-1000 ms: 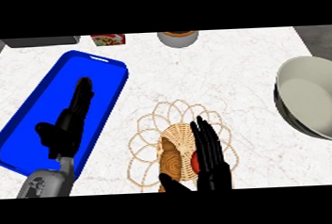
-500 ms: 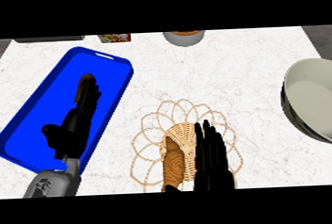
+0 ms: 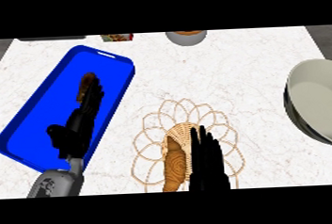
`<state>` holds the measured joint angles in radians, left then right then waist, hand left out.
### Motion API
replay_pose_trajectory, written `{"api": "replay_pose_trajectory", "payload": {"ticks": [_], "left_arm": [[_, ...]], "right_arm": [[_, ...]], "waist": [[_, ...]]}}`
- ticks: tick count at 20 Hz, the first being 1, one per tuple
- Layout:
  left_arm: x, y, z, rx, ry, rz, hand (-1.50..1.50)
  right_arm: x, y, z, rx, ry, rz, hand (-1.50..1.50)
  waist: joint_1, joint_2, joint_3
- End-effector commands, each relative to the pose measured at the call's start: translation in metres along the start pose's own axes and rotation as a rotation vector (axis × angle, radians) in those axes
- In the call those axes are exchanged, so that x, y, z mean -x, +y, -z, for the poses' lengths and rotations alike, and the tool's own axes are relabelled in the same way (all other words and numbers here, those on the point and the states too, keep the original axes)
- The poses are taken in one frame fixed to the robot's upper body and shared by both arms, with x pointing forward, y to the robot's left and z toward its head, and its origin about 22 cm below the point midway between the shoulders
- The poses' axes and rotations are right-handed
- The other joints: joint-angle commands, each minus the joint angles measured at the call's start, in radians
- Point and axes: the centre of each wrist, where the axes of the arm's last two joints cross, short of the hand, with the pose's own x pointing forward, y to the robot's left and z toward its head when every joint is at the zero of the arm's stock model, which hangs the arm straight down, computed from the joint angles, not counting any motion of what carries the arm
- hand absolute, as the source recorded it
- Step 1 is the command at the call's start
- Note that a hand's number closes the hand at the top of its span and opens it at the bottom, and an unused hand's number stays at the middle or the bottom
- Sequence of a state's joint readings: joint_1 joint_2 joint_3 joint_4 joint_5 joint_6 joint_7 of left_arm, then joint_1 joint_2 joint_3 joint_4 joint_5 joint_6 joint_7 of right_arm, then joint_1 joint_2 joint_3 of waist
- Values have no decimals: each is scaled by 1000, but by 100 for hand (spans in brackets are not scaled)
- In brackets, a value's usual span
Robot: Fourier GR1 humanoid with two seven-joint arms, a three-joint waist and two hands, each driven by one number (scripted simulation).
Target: Pick the croissant from the placemat and place it in the bowl
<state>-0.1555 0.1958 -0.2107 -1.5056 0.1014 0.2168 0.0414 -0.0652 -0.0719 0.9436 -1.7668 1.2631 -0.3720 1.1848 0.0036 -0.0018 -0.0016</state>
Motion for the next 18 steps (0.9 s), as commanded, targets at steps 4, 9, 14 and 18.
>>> {"api": "replay_pose_trajectory", "payload": {"ticks": [4,9,14,18], "left_arm": [[-13,14,4,-13,-12,-12,0],[-9,3,12,3,18,-1,0],[5,-12,-3,14,-8,-9,0],[-4,-1,8,-8,-7,-2,0]], "right_arm": [[-23,-5,-15,-75,170,118,-150],[-27,-11,-18,-64,110,219,-150],[-22,-6,-16,-68,107,268,-150],[-24,-1,-10,-70,115,305,-150]], "waist": [[4,-1,2],[-6,1,2],[-4,1,2],[2,3,2]]}}
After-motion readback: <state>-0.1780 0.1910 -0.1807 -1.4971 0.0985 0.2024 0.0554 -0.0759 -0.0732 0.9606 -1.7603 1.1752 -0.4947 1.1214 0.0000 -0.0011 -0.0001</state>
